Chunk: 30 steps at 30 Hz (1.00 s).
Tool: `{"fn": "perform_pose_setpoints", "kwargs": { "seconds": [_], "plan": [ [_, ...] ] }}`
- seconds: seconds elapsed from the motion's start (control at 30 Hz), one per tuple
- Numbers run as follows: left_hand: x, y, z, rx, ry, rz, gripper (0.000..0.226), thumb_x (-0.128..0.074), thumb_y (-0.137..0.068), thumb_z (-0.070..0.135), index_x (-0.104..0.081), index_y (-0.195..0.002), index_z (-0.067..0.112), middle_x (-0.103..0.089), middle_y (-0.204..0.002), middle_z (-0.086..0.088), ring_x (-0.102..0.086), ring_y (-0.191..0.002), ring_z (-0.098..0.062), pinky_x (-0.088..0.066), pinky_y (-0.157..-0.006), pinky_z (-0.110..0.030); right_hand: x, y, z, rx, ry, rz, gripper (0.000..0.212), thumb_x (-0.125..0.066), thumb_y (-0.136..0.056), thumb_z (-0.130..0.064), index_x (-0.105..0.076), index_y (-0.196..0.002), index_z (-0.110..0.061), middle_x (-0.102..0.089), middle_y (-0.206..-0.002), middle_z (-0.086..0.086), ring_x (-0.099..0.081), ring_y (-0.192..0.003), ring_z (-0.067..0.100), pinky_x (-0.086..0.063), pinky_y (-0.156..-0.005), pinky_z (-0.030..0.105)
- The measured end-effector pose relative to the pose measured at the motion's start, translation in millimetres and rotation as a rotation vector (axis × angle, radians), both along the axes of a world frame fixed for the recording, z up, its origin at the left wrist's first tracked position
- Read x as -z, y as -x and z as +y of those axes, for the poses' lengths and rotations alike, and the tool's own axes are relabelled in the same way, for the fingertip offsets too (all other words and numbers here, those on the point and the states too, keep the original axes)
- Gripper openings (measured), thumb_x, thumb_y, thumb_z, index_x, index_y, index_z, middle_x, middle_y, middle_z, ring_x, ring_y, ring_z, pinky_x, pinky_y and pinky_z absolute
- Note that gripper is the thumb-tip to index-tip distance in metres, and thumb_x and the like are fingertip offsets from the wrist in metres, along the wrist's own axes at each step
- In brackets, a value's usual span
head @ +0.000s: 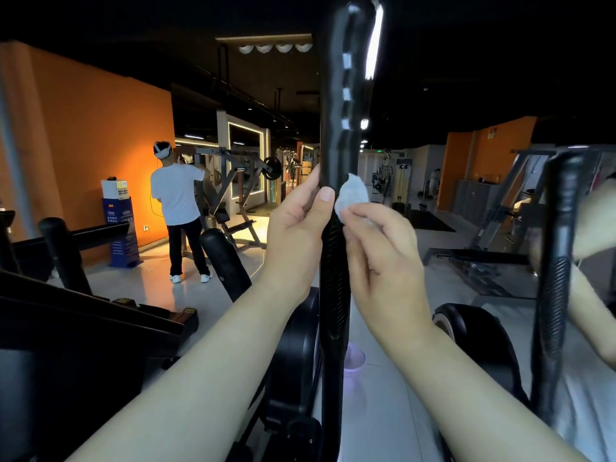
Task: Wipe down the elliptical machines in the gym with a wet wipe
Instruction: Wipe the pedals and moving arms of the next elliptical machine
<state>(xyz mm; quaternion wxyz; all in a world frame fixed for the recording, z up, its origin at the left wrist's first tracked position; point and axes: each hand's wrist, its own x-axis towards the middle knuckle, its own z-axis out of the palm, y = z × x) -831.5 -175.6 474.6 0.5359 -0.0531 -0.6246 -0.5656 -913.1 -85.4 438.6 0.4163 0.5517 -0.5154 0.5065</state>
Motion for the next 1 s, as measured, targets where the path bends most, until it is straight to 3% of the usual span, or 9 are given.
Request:
{"fn": "perform_pose_setpoints", "kwargs": {
  "seconds": [0.1, 0.23, 0.4, 0.47, 0.6, 0.73, 0.8, 0.93, 1.0],
  "plan": [
    [-1, -1, 2, -0.017, -0.021, 0.001, 0.038, -0.047, -0.107, 0.010, -0.054, -0.143, 0.021, -0.061, -0.144, 0.003, -0.054, -0.135, -0.009, -0.040, -0.118, -0.035, 4, 0, 2, -0.004, -0.030, 0.070, 0.031, -0.058, -0.095, 0.005, -0.067, -0.125, 0.003, -0.062, -0.126, 0.012, -0.056, -0.117, 0.028, -0.032, -0.110, 0.019],
    [2, 1, 6, -0.088, 0.047, -0.008, 0.042, -0.046, -0.109, 0.015, -0.048, -0.151, 0.017, -0.061, -0.143, 0.008, -0.054, -0.133, -0.002, -0.043, -0.110, -0.021, -3, -3, 4, -0.116, 0.014, -0.115, 0.037, -0.050, -0.101, 0.000, -0.058, -0.136, -0.006, -0.052, -0.137, -0.003, -0.045, -0.130, 0.007, -0.033, -0.111, 0.017],
    [6, 2, 4, -0.138, 0.030, -0.017, 0.043, -0.047, -0.109, 0.019, -0.046, -0.152, 0.021, -0.059, -0.144, 0.013, -0.052, -0.134, 0.001, -0.041, -0.115, -0.026, 10, -2, -2, -0.027, 0.008, 0.032, 0.035, -0.055, -0.097, 0.002, -0.066, -0.129, -0.002, -0.059, -0.130, 0.009, -0.054, -0.117, 0.024, -0.033, -0.108, 0.019],
    [6, 1, 2, -0.142, 0.037, -0.022, 0.044, -0.047, -0.109, 0.019, -0.046, -0.152, 0.018, -0.057, -0.147, 0.008, -0.051, -0.136, -0.004, -0.040, -0.118, -0.032, 8, 4, 0, -0.017, 0.001, 0.069, 0.034, -0.057, -0.096, 0.003, -0.067, -0.129, -0.001, -0.060, -0.127, 0.012, -0.054, -0.116, 0.025, -0.034, -0.107, 0.021],
    [4, 0, 0, -0.132, 0.076, -0.037, 0.043, -0.047, -0.109, 0.017, -0.048, -0.151, 0.015, -0.057, -0.148, 0.003, -0.050, -0.139, -0.009, -0.037, -0.120, -0.039, -1, 0, -2, -0.120, 0.033, -0.126, 0.030, -0.051, -0.103, -0.013, -0.067, -0.127, -0.003, -0.056, -0.125, 0.004, -0.053, -0.116, 0.019, -0.040, -0.102, 0.021],
    [5, -1, -1, -0.126, -0.003, -0.021, 0.041, -0.049, -0.107, 0.019, -0.051, -0.149, 0.018, -0.061, -0.143, 0.008, -0.053, -0.134, -0.004, -0.040, -0.118, -0.036, 8, -5, -3, -0.062, -0.012, 0.026, 0.030, -0.051, -0.101, -0.007, -0.068, -0.126, -0.002, -0.058, -0.115, 0.006, -0.057, -0.103, 0.024, -0.045, -0.092, 0.025],
    [4, -1, 0, -0.128, 0.024, -0.027, 0.040, -0.048, -0.108, 0.015, -0.052, -0.147, 0.016, -0.065, -0.136, 0.011, -0.055, -0.132, -0.004, -0.041, -0.117, -0.033, 1, 1, 0, -0.041, 0.016, -0.039, 0.027, -0.058, -0.099, -0.003, -0.070, -0.124, -0.005, -0.058, -0.110, 0.004, -0.058, -0.101, 0.021, -0.047, -0.087, 0.026],
    [5, 0, -1, -0.099, 0.055, -0.033, 0.040, -0.045, -0.109, 0.012, -0.051, -0.149, 0.012, -0.061, -0.144, 0.001, -0.052, -0.138, -0.013, -0.037, -0.120, -0.042, -12, -5, 2, -0.192, 0.112, -0.333, 0.030, -0.055, -0.102, -0.008, -0.066, -0.130, -0.006, -0.050, -0.113, -0.006, -0.051, -0.109, -0.003, -0.038, -0.094, 0.007],
    [5, 0, -1, -0.093, 0.059, -0.032, 0.040, -0.045, -0.109, 0.013, -0.050, -0.149, 0.012, -0.059, -0.145, 0.002, -0.051, -0.139, -0.011, -0.037, -0.120, -0.040, -6, -13, 0, -0.202, 0.061, -0.264, 0.038, -0.047, -0.103, -0.008, -0.057, -0.140, -0.004, -0.050, -0.119, -0.002, -0.051, -0.114, 0.004, -0.039, -0.098, 0.013]
  ]
}}
